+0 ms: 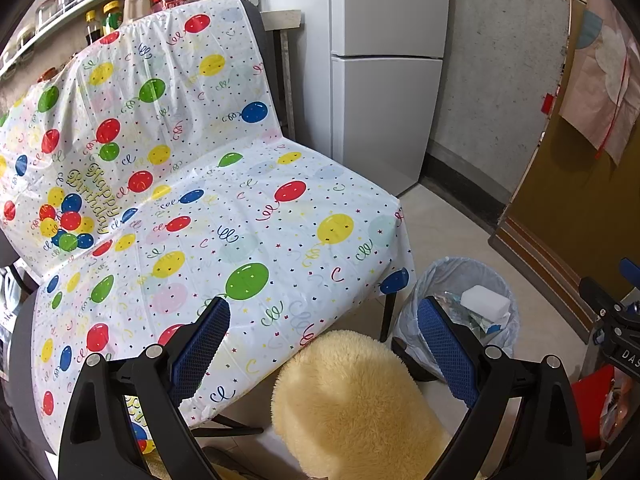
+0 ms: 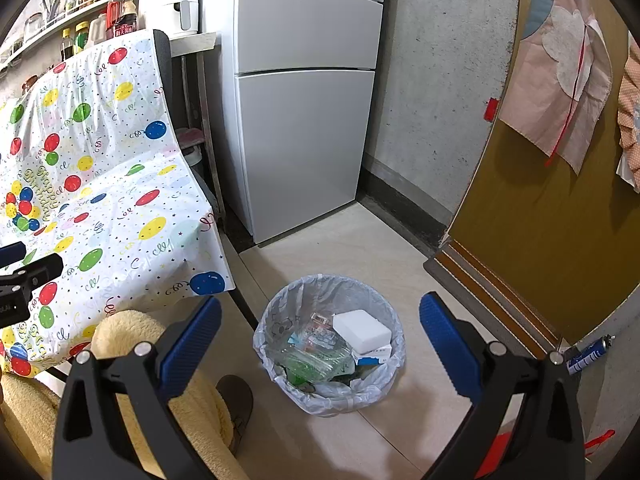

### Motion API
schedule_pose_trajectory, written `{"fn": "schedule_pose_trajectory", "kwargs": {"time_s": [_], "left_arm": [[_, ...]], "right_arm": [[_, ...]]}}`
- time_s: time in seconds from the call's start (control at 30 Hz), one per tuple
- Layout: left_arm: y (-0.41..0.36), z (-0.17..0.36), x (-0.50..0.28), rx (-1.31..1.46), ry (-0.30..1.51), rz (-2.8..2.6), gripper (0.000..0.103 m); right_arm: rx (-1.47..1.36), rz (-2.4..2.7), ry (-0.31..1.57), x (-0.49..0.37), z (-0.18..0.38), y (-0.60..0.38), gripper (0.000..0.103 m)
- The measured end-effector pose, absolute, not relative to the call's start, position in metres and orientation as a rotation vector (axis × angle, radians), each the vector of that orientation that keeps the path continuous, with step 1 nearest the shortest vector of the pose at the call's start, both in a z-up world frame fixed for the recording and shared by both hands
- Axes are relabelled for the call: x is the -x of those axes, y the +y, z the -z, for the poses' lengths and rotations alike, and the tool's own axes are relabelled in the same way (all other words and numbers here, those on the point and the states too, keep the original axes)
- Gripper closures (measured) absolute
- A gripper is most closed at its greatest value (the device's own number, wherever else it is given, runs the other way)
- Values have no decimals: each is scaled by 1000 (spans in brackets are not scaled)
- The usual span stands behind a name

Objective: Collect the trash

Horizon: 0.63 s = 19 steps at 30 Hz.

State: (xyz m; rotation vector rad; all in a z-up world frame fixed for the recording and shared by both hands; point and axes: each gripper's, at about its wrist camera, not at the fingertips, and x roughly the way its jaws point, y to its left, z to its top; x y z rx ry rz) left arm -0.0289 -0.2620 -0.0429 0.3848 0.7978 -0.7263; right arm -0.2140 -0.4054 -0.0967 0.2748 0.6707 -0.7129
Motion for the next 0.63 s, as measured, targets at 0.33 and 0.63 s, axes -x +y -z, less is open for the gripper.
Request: {"fn": "schedule_pose_trajectory", "kwargs": {"time_s": [0.33, 0.63], "left_arm": [[-260, 45, 29, -404, 764, 702, 9], [-253, 54, 16, -393, 803, 702, 9]], "right_arm": [[-278, 716, 676, 215, 98, -408, 6], [-291, 691, 705, 200, 110, -406, 6]]}}
